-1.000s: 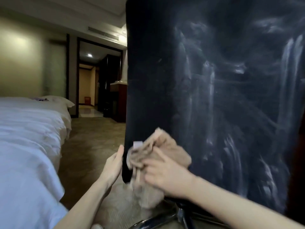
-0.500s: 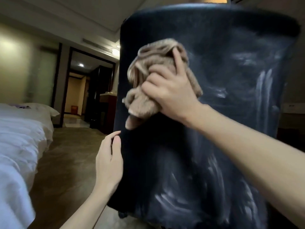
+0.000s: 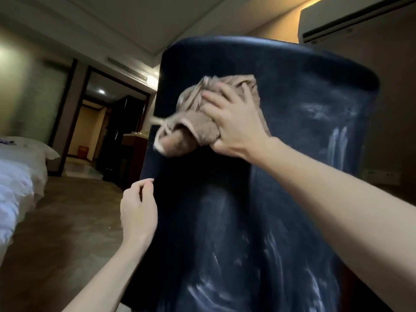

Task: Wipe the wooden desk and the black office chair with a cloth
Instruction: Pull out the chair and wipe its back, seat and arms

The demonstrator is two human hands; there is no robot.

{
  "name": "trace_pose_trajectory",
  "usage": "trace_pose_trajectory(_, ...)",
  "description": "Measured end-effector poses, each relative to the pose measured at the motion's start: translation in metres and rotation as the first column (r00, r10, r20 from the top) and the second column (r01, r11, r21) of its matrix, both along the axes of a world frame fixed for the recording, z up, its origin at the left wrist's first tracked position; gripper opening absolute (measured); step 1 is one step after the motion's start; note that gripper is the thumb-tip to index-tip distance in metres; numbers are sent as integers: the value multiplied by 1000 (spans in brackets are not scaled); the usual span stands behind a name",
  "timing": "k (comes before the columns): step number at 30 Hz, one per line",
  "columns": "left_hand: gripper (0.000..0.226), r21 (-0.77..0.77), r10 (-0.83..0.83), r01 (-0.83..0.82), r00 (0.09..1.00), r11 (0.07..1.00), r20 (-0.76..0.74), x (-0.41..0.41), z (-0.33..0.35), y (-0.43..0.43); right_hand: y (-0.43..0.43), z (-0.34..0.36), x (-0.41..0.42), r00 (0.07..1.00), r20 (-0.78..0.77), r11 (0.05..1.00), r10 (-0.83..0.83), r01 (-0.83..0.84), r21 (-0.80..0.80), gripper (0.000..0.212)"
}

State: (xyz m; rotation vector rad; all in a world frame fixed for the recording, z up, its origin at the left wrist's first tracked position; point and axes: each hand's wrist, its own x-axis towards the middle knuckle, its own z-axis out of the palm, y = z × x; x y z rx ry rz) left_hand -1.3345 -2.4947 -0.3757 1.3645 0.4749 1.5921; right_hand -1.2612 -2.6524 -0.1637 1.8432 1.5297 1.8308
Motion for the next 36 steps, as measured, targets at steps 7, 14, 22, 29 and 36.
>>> trace_pose_trajectory(7, 32, 141, 42, -38, 999, 989, -25, 2, 28, 2, -9, -34, 23, 940, 301, 910, 159, -21, -414, 36)
trace_pose_trajectory(14, 56, 185, -94, 117, 987, 976, -132, 6, 21, 10, -24, 59, -13, 919, 387, 992, 78, -110, 60, 45)
trace_pose_trajectory(22, 43, -173, -382, 383, 923, 907, 37, -8, 19, 54, -15, 74, -10, 998, 34, 993, -44, 40, 110, 67)
trace_pose_trajectory(29, 47, -183, -393, 392, 919, 902, 35, -10, 13, 56, -6, -51, 19, 990, -48, 990, 132, -135, -50, 60)
trace_pose_trajectory(36, 44, -126, -377, 377, 926, 918, 20, -10, -8, 58, -3, -204, 30, 977, -147, 892, 152, -200, -406, 49)
